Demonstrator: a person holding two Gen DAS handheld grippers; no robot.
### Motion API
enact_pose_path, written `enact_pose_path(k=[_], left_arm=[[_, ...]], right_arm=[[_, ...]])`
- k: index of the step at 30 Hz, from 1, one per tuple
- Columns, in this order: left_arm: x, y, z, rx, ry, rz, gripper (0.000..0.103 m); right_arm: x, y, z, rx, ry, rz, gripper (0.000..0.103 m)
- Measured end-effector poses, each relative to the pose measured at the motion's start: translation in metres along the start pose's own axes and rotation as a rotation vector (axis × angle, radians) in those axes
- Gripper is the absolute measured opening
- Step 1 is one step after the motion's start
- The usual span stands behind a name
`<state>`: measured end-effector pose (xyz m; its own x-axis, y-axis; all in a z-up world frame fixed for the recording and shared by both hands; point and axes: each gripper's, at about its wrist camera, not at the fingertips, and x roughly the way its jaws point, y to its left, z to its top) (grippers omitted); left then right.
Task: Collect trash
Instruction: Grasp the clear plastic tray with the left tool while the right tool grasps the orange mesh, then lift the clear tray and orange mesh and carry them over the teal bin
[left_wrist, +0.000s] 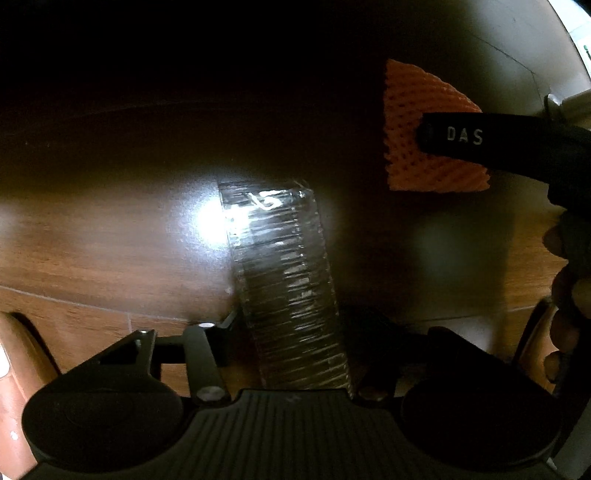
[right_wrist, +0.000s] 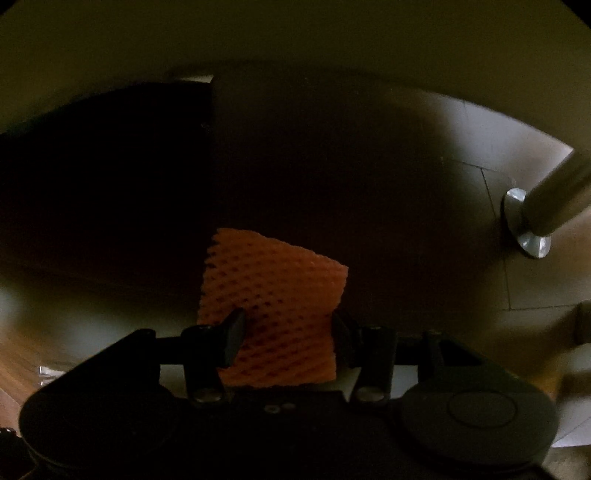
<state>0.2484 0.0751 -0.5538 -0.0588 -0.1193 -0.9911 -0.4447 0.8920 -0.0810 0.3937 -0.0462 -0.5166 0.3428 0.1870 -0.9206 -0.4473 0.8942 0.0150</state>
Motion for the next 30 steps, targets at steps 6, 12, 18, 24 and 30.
enact_pose_path(k=[6,12,18,24,30], left_arm=[[-0.003,0.002,0.000,-0.004,0.010,0.004,0.045],[-0.021,-0.003,0.001,-0.012,-0.005,0.002,0.045],[-0.057,-0.007,-0.005,-0.034,-0.022,-0.003,0.045],[-0.109,-0.012,-0.020,-0.065,-0.060,-0.016,0.045],[-0.174,-0.019,-0.039,-0.064,-0.139,-0.036,0.045]], right_arm=[[-0.003,0.010,0.000,-0.057,0.013,0.024,0.020],[-0.014,0.017,-0.007,-0.071,0.046,0.023,0.017],[-0.056,0.021,-0.016,-0.087,0.053,0.028,0.017],[-0.119,0.021,-0.020,-0.085,0.027,0.029,0.017],[-0.186,0.020,-0.014,-0.069,-0.031,0.033,0.017]])
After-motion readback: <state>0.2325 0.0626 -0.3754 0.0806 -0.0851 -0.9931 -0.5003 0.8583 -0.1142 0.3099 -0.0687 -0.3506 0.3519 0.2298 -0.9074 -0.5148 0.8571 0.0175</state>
